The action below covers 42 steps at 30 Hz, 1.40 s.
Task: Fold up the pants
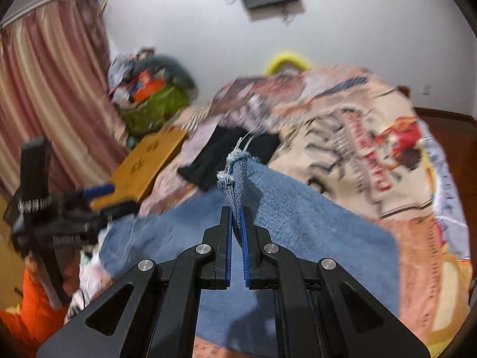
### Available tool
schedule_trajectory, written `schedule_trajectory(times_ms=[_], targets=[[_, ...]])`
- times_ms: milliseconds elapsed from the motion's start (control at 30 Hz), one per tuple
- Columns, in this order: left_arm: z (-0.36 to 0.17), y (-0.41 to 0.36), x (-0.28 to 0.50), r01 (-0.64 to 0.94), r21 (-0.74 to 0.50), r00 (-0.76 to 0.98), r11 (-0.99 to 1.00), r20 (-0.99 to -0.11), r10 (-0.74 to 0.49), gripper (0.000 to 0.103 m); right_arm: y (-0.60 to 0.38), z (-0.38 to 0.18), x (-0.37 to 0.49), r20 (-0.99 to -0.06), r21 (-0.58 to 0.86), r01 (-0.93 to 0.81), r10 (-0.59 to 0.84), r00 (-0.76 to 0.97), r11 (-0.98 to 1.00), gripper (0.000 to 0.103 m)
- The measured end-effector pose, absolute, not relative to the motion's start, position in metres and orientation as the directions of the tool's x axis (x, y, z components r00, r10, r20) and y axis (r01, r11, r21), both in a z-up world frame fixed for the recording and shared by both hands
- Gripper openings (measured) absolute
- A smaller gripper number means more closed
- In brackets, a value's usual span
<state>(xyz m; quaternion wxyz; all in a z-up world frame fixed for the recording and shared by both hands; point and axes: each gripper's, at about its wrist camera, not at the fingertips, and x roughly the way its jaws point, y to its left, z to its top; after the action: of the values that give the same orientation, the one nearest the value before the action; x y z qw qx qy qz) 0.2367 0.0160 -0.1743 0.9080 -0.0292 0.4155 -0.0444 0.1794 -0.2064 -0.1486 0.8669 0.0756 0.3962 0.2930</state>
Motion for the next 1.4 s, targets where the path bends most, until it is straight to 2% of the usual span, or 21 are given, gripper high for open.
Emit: schedule_trajectory(times_ms=[267, 433, 533, 600, 633, 900, 1133, 1400], targets=[[-0.189, 0.028, 0.237, 0.008, -0.096, 0.617, 0.995, -0.783, -0.081, 0.103, -0.171, -0.201, 0.173, -0.766, 0.376, -0.492, 0.562, 0.311, 0.785, 0.010], [-0.186, 0.017, 0.242, 0.026, -0.082, 0.616, 0.996, -0.784, -0.080, 0.103, -0.174, -0.195, 0.164, -0.762, 0.407, -0.505, 0.588, 0.271, 0.761, 0.015], [-0.182, 0.006, 0.247, 0.053, -0.067, 0.623, 0.996, -0.777, -0.085, 0.103, -0.189, -0.180, 0.162, -0.731, 0.404, -0.498, 0.598, 0.328, 0.767, 0.023], [-0.178, -0.003, 0.251, 0.072, -0.058, 0.628, 0.996, -0.773, -0.091, 0.103, -0.204, -0.167, 0.164, -0.708, 0.392, -0.477, 0.589, 0.389, 0.786, 0.036], [-0.176, -0.008, 0.254, 0.082, -0.054, 0.630, 0.995, -0.771, -0.094, 0.103, -0.212, -0.162, 0.166, -0.698, 0.386, -0.466, 0.582, 0.417, 0.796, 0.038], [-0.172, -0.055, 0.287, 0.173, -0.017, 0.625, 0.985, -0.771, -0.123, 0.103, -0.270, -0.144, 0.191, -0.678, 0.335, -0.340, 0.475, 0.561, 0.879, 0.051], [-0.205, -0.092, 0.317, 0.227, -0.012, 0.537, 0.974, -0.832, -0.135, 0.103, -0.293, -0.186, 0.216, -0.758, 0.334, -0.253, 0.418, 0.500, 0.908, 0.052], [-0.258, -0.118, 0.329, 0.281, 0.070, 0.429, 0.957, -0.901, -0.060, 0.103, -0.298, -0.238, 0.218, -0.832, 0.333, -0.220, 0.395, 0.390, 0.917, 0.052]])
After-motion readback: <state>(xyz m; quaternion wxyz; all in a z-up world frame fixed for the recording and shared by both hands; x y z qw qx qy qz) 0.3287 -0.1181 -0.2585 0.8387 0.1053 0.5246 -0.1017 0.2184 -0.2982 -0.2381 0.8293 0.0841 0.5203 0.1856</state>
